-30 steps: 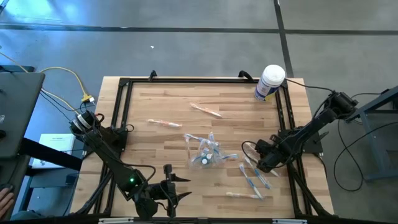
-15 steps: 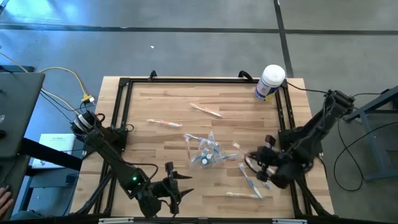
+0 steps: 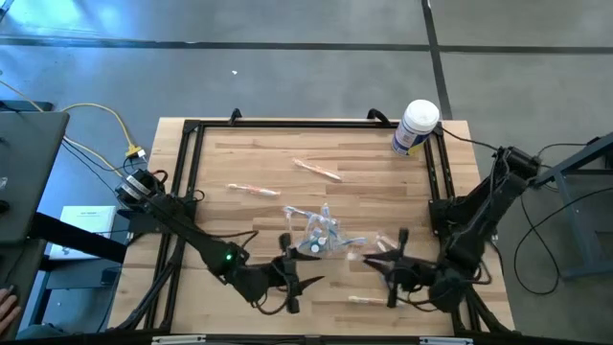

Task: Pick & Place toothbrushing station
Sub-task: Put the orange toothbrush into the transparent organizer

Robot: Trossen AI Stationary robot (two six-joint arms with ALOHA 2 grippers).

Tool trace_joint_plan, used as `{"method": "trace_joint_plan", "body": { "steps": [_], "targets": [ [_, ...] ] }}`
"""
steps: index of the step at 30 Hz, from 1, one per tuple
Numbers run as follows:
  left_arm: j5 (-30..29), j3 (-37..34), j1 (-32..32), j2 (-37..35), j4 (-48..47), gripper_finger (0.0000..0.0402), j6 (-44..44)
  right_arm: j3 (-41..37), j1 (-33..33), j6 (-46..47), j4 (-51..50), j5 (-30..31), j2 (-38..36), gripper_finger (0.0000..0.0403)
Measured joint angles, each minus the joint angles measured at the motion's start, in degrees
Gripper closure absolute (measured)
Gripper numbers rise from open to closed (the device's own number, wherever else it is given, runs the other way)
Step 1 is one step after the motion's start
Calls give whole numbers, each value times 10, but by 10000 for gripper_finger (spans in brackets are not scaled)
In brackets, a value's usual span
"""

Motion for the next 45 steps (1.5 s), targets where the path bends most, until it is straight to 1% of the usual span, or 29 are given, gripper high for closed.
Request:
{"method": "trace_joint_plan", "body": {
  "steps": [3,7,8,10,13,16,21,25,27,30,35,37,38,41,45],
  "targets": [
    [6,1,15,1,24,209,29,0,-17,-53,52,-19,26,390],
    [71,0,30,2,45,209,48,0,-44,-94,104,-20,53,390],
    [77,0,33,2,46,209,47,0,-51,-101,115,-21,58,390],
    [79,0,38,2,51,209,45,0,-66,-114,136,-40,64,390],
    [79,0,44,2,59,209,45,0,-86,-129,157,-96,72,390],
    [79,0,49,2,72,209,50,0,-101,-135,178,-136,79,390],
    [79,0,51,2,102,209,78,0,-117,-135,179,-168,84,390],
    [79,0,51,2,106,211,86,0,-121,-132,177,-171,84,390],
    [79,0,51,2,105,221,86,0,-121,-133,177,-170,84,390],
    [76,0,50,6,109,255,87,0,-121,-133,176,-170,84,390],
    [65,0,50,14,110,339,77,0,-121,-124,166,-173,84,390],
    [61,0,50,15,108,376,76,0,-121,-117,162,-186,84,385],
    [60,0,50,15,108,385,77,0,-122,-116,161,-194,83,380],
    [62,0,44,15,109,389,76,0,-122,-117,155,-216,83,357],
    [57,0,37,15,114,390,80,0,-122,-120,151,-230,83,308]
  ]
}}
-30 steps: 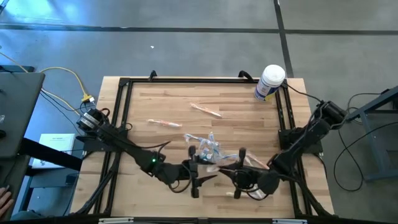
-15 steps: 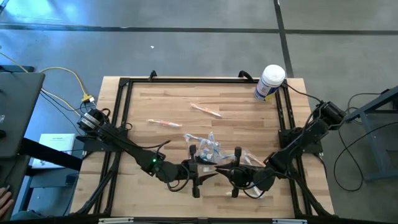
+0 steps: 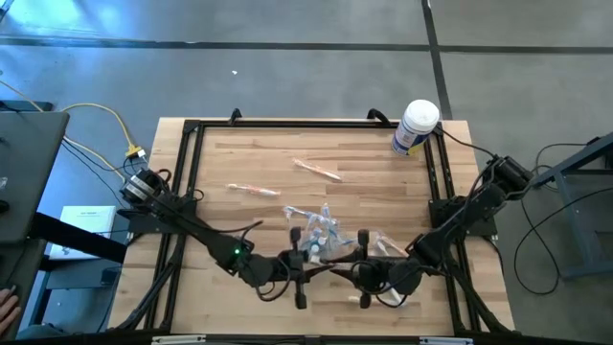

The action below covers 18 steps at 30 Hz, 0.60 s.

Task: Pick & Place toothbrushing station
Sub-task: Put the orange toothbrush into the transparent organizer

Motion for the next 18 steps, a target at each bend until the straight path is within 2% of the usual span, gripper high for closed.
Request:
{"method": "trace_joint_plan", "body": {
  "steps": [5,9,14,18],
  "targets": [
    [-28,0,-11,0,-1,392,0,0,4,-17,4,17,-3,231],
    [-43,0,-23,0,-17,392,-18,0,22,-34,10,97,-14,182],
    [-47,1,-36,-15,-104,392,-100,0,56,-46,14,203,-23,159],
    [-48,8,-42,-43,-232,393,-190,0,78,-60,12,242,-22,161]
  ]
}}
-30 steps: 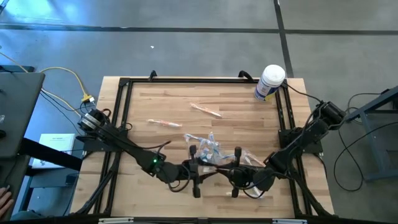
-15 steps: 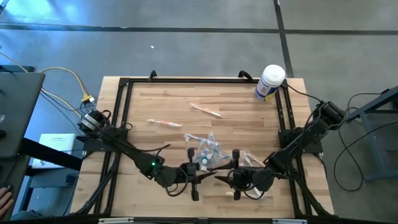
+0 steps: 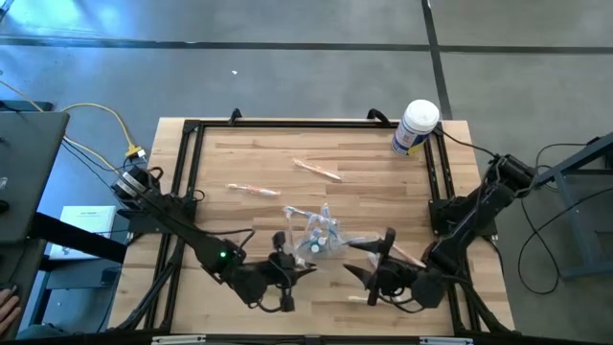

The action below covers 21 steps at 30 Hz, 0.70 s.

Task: Pick & Place toothbrushing station
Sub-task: Put the orange toothbrush into the transparent organizer

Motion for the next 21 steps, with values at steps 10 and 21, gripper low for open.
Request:
{"method": "trace_joint_plan", "body": {
  "steps": [10,21],
  "targets": [
    [3,5,16,-44,-205,392,-130,0,13,2,-3,4,0,164],
    [24,5,53,-36,-241,392,-125,0,-4,79,-74,-20,0,166]
  ]
}}
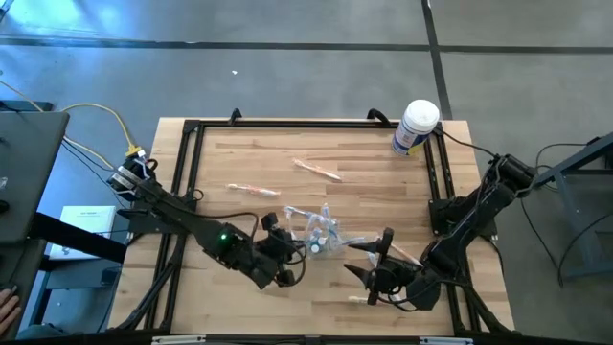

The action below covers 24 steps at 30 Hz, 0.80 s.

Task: Pick & Place toothbrushing station
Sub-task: Put the orange toothbrush into the transparent organizer

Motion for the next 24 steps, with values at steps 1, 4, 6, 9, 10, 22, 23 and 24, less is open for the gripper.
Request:
{"method": "trace_joint_plan", "body": {
  "steps": [1,4,6,9,10,22,23,24],
  "targets": [
    [0,0,1,0,0,392,0,0,-1,8,-8,-3,0,166],
    [-2,0,8,3,-13,392,-3,0,-5,30,-29,-13,0,166],
    [-2,-1,16,11,-28,392,-17,0,-5,40,-36,-13,0,166],
    [3,-1,27,31,-39,392,-28,0,-5,44,-41,-16,0,166],
    [3,-1,29,37,-39,392,-28,0,-5,44,-42,-18,0,166],
    [39,-2,30,72,-40,379,-80,0,-5,45,-42,-27,0,166],
    [41,-3,30,73,-41,373,-80,0,-5,45,-42,-27,0,166],
    [41,-3,30,75,-42,366,-80,0,-5,45,-42,-27,0,166]
  ]
}}
